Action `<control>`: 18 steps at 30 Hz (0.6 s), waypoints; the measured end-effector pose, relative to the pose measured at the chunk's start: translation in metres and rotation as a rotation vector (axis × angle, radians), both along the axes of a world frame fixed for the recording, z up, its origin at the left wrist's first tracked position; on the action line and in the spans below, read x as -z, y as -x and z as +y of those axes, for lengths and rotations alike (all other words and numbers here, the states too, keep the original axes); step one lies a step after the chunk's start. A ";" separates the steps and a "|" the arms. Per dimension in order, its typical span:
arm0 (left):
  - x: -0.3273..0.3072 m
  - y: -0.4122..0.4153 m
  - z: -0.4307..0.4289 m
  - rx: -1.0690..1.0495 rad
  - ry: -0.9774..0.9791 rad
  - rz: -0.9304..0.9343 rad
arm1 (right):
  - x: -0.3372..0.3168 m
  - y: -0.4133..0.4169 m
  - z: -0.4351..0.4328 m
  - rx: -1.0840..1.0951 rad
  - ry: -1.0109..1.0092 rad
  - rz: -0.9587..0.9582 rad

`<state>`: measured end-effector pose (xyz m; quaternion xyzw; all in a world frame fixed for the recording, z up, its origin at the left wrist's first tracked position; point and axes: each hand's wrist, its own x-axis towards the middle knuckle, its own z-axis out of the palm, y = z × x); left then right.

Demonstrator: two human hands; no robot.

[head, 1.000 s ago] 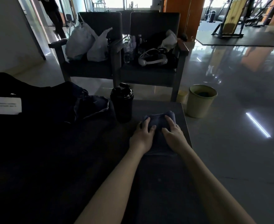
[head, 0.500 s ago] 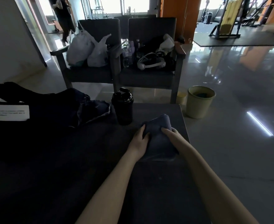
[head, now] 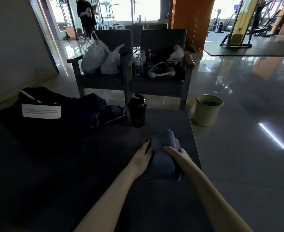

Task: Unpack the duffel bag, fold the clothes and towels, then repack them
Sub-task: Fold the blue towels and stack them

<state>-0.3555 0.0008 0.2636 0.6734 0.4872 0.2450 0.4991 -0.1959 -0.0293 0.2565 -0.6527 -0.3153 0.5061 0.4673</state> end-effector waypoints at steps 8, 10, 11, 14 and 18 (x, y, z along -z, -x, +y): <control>-0.004 0.050 -0.046 -0.142 -0.033 -0.091 | -0.031 0.024 -0.052 -0.043 -0.150 -0.097; 0.003 0.065 -0.055 -0.156 -0.012 -0.104 | -0.039 0.028 -0.062 -0.038 -0.169 -0.104; 0.007 0.070 -0.059 -0.149 -0.009 -0.073 | -0.043 0.029 -0.068 -0.038 -0.174 -0.100; 0.026 0.087 -0.065 -0.164 -0.007 0.178 | -0.052 0.035 -0.082 -0.052 -0.174 -0.106; 0.036 0.109 -0.070 -0.098 -0.014 0.704 | -0.056 0.046 -0.090 -0.050 -0.176 -0.112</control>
